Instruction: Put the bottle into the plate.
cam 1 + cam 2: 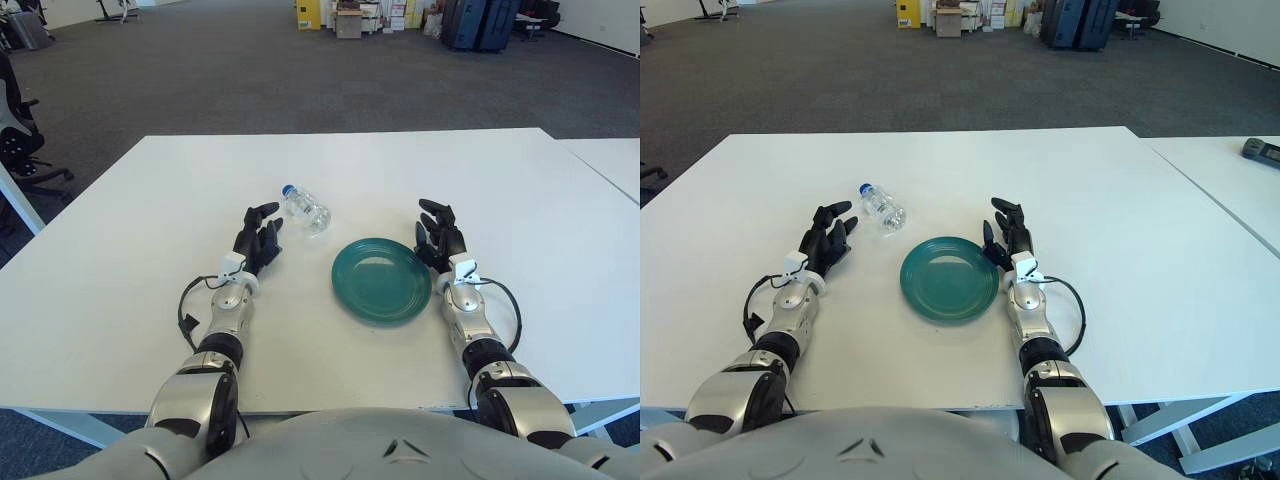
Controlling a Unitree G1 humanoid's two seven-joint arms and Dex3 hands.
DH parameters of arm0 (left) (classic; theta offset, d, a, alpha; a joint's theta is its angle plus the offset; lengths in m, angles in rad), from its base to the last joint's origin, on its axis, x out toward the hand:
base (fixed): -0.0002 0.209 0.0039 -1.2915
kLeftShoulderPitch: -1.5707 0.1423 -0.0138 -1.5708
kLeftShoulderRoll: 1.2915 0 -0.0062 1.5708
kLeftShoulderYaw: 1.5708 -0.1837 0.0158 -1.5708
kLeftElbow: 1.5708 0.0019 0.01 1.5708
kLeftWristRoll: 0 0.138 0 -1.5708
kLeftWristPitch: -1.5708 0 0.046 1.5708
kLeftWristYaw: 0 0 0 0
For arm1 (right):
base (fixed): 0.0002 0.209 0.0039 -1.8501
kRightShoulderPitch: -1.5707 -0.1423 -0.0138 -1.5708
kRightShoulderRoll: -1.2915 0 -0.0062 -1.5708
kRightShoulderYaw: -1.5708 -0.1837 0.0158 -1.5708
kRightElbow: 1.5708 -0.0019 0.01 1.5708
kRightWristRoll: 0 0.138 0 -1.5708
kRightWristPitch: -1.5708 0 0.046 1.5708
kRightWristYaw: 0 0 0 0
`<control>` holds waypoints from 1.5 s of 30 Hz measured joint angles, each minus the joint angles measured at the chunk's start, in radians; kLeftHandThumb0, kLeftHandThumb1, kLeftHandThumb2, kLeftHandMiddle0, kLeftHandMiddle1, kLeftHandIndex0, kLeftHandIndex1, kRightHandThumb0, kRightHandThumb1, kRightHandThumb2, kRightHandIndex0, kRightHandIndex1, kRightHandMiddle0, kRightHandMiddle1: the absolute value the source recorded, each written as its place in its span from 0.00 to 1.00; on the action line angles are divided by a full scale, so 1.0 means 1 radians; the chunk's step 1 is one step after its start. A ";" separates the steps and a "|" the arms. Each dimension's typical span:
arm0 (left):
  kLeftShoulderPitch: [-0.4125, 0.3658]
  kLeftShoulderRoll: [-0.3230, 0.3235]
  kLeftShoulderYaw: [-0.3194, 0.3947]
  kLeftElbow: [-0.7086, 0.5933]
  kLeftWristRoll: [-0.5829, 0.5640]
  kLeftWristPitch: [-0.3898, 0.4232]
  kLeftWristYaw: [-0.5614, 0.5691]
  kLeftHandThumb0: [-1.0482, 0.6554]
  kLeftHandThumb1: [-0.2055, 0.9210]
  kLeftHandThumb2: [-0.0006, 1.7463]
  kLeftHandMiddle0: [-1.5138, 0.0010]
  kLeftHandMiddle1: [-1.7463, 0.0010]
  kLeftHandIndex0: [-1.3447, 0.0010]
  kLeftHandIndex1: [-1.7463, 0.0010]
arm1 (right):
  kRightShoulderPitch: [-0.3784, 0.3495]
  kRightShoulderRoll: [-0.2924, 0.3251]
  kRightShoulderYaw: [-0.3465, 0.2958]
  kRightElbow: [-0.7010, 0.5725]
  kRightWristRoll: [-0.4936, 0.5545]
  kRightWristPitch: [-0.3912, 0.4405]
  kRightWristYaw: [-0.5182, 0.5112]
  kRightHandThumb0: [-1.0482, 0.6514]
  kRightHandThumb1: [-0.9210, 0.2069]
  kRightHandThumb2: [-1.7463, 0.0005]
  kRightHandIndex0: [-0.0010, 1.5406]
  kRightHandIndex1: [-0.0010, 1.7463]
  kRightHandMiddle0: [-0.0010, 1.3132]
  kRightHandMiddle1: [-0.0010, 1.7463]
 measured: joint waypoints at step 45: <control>-0.273 0.268 -0.354 0.109 0.542 0.148 0.474 0.02 1.00 0.16 0.89 0.97 1.00 0.77 | -0.004 0.001 -0.016 0.002 0.022 0.003 0.006 0.18 0.00 0.59 0.25 0.30 0.00 0.60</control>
